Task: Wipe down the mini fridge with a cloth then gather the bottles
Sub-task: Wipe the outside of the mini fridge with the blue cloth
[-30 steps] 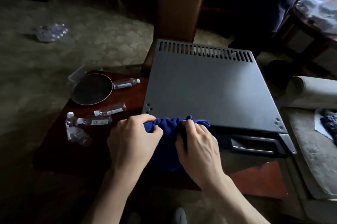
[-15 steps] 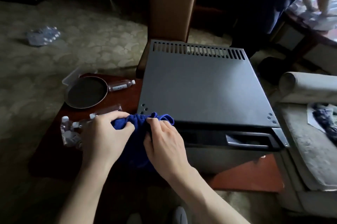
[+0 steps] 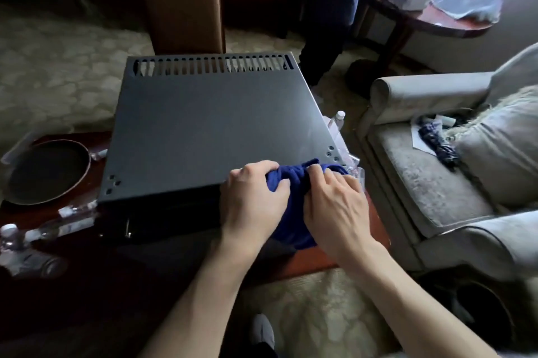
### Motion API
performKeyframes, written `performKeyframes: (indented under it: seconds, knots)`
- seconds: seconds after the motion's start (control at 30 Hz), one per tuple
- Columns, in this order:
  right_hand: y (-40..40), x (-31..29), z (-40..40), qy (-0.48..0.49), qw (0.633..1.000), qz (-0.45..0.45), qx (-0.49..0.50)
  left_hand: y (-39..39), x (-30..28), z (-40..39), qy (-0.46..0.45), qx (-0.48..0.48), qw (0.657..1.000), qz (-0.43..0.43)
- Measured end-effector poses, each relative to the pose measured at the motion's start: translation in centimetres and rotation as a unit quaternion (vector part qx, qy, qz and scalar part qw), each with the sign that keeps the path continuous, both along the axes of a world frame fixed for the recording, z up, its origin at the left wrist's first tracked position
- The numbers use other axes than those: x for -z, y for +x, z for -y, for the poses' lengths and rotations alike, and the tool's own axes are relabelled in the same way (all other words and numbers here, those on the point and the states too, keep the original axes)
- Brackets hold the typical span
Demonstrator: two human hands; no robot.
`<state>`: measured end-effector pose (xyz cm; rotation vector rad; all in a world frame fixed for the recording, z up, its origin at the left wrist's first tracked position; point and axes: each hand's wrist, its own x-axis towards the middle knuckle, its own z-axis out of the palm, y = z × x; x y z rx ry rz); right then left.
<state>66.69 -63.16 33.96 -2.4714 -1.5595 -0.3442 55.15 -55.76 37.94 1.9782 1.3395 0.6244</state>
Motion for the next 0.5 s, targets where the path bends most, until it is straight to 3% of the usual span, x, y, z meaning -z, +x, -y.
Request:
performKeyframes:
  seconds: [0.23,0.5]
  knots:
    - [0.1,0.6,-0.6,-0.024,0.998,0.022,0.047,1.1,0.5,0.6,0.008,0.026,1.000,0.011]
    - [-5.4,0.7,-2.6,0.036,0.998,-0.043,-0.005,-5.8,0.9,-0.6,0.028,-0.061,0.997,0.028]
